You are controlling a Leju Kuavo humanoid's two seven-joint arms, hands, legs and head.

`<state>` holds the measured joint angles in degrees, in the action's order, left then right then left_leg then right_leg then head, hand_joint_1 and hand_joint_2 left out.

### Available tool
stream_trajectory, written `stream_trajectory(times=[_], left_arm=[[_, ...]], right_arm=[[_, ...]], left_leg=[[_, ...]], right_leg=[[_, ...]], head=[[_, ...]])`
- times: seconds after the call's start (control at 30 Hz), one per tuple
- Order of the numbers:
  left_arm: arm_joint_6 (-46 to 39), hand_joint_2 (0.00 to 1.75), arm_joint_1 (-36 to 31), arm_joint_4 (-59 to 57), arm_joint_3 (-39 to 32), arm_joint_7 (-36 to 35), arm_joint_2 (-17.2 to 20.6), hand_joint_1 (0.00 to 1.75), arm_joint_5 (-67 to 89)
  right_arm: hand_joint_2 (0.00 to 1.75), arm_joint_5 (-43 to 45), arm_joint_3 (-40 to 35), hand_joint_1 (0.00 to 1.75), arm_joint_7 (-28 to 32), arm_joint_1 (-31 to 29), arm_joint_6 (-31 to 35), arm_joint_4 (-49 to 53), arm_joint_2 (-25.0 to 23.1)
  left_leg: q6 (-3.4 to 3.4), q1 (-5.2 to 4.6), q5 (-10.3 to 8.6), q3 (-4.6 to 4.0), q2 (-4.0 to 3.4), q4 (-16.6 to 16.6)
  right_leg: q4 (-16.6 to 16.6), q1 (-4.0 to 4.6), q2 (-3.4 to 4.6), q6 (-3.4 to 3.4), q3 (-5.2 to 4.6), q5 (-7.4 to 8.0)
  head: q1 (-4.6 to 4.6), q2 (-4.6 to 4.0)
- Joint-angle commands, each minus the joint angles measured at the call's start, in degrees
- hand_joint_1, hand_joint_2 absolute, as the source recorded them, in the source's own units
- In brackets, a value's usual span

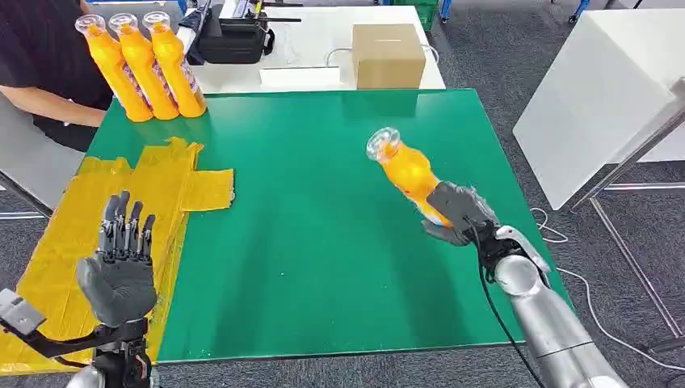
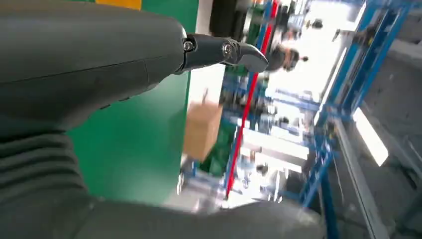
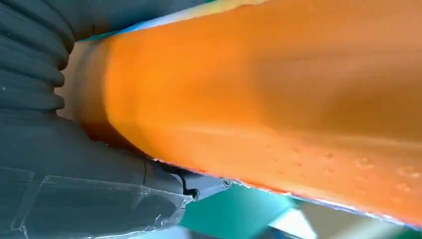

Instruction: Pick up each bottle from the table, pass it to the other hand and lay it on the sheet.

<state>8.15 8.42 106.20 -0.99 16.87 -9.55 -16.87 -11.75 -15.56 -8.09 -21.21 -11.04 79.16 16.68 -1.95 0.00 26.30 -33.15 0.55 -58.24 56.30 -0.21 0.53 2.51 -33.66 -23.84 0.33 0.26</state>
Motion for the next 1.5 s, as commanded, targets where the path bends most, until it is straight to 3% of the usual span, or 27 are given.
stream_trajectory(times=[0.03, 0.2, 0.33, 0.4, 0.6, 0.77, 1.5], left_arm=[[3.28, 1.75, 0.26, -2.67, 3.46, -0.99, 1.25, 0.0, -2.59], [5.04, 1.75, -1.45, -3.89, 8.67, -0.74, 0.85, 0.0, -1.96], [4.76, 1.75, -1.51, -3.81, 8.98, -0.63, 1.14, 0.0, -1.82], [5.53, 1.75, -2.65, -4.27, 10.4, -0.18, 1.46, 0.0, -0.69], [5.7, 1.75, -5.18, -3.98, 12.26, 0.37, 1.48, 0.0, 0.48], [6.04, 1.75, -4.5, -3.85, 10.3, 0.52, 1.32, 0.0, 0.01], [6.15, 1.75, -3.12, -3.9, 6.78, 1.95, 0.3, 0.0, -1.47]], right_arm=[[1.75, 4.78, -3.83, 1.75, -0.81, -10.74, -0.02, 2.97, -3.09], [1.75, 5.46, -8.32, 1.75, -0.71, -14.14, 1.56, -1.57, -9.14], [1.75, 5.28, -9.02, 1.75, -0.55, -14.26, 2.29, -1.93, -8.98], [1.75, 5.76, -10.38, 1.75, -0.42, -14.53, 2.07, -3.17, -11.16], [1.75, 0.11, -23.11, 1.75, -1.05, -16.03, 2.2, -11.47, -19.51], [1.75, -1.08, -29.46, 1.75, -0.6, -15.59, 1.6, -12.84, -20.66], [1.75, -1.38, -39.37, 1.75, 0.03, -15.83, -0.35, -6.22, -20.12]], left_leg=[[0.05, -0.11, 0.03, 0.05, -0.32, -0.01], [0.07, -0.1, 0.03, 0.27, -0.32, 0.07], [0.12, -0.04, 0.08, 0.45, -0.34, 0.12], [0.07, -0.06, 0.03, 0.31, -0.19, 0.08], [0.06, -0.01, 0.02, 0.26, -0.47, 0.11], [0.14, 0.03, 0.0, 0.36, -0.28, 0.14], [0.12, 0.08, 0.01, 0.25, -0.14, 0.08]], right_leg=[[0.07, -0.11, 0.26, -0.01, -0.08, 0.04], [-0.01, -0.06, 0.25, -0.05, 0.12, 0.03], [-0.06, -0.01, 0.21, -0.08, 0.29, -0.02], [-0.03, -0.03, 0.08, -0.05, 0.18, -0.02], [-0.03, -0.01, 0.38, -0.04, 0.08, 0.08], [-0.06, 0.04, 0.18, -0.07, 0.18, 0.01], [-0.03, 0.1, 0.05, -0.04, 0.14, -0.04]], head=[[-0.02, 0.0], [-0.02, 0.0], [-0.04, 0.0], [-0.04, 0.0], [-0.02, 0.0], [-0.04, 0.0], [-0.02, 0.0]])
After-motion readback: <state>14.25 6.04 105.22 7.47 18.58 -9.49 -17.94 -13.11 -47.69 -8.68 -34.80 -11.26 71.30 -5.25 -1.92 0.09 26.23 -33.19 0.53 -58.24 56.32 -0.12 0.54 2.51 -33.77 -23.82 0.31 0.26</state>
